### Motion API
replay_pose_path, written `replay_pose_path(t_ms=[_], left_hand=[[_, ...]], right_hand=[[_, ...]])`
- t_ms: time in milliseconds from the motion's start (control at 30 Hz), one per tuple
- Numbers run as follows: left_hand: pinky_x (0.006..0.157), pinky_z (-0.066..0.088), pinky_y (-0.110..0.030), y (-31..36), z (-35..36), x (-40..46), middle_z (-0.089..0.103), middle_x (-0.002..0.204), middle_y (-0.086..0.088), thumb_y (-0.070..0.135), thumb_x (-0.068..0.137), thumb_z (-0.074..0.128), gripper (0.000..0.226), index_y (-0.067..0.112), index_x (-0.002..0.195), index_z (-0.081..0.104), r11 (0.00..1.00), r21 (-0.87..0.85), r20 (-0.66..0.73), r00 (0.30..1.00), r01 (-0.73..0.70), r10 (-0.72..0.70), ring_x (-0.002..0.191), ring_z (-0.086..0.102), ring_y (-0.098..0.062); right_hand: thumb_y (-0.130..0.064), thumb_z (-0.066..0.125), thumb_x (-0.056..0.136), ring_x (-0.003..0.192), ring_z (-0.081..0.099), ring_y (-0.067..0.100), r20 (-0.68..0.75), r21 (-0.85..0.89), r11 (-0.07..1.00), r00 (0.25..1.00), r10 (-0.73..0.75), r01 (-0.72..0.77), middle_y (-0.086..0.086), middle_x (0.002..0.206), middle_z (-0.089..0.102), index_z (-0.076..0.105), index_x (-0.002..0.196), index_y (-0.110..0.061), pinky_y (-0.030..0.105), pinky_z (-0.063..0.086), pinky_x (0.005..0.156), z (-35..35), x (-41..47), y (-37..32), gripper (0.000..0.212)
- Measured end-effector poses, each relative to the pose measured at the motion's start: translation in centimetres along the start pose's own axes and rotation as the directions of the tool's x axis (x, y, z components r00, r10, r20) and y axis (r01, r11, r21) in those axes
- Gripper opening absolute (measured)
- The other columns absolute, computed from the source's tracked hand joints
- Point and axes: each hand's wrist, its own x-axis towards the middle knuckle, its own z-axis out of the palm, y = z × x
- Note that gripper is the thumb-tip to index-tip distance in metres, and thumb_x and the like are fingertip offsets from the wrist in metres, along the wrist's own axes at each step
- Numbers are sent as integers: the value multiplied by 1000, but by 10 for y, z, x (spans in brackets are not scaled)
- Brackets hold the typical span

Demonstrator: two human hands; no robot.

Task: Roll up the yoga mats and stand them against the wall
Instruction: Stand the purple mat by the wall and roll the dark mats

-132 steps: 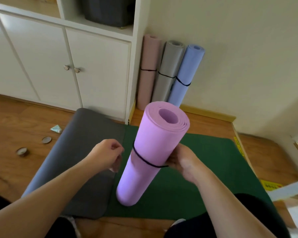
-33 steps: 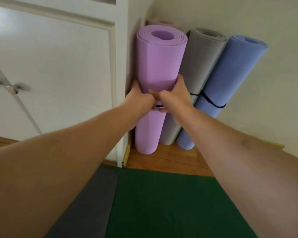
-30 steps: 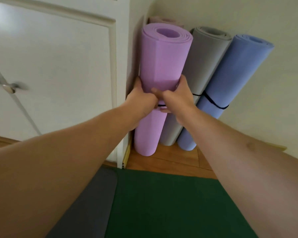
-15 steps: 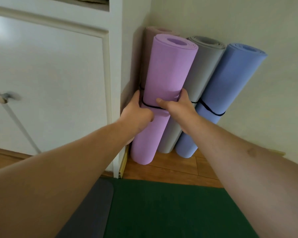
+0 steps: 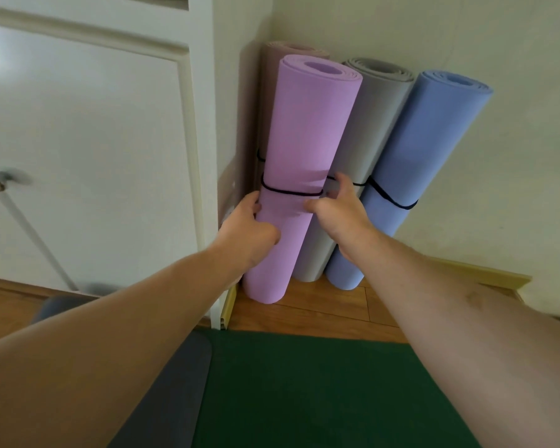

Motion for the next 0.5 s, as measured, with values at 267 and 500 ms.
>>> replay_pose_path(t_ms=[267,500], left_hand=[[101,58,-42,-42,-12,-39,61,133,13,-3,94,64,64,29,147,52,997,73,0,999,33,-34,118,63,-19],[76,61,-32,-82,-47,-145,71,114,14,1,94,64,42,32,122,63,987,77,-69,988,144,-139,97,70,-14]], right_hand=[[-26,72,96,101,66,21,1,-137,981,990,139,-137,-1,123,63,36,161,-22,34,57,82,4,-56,25,74],[-26,66,94,95,72,22,123,-265,945,966,229,-191,6,99,75,75,94,-22,53,61,94,3,-179,47,10]])
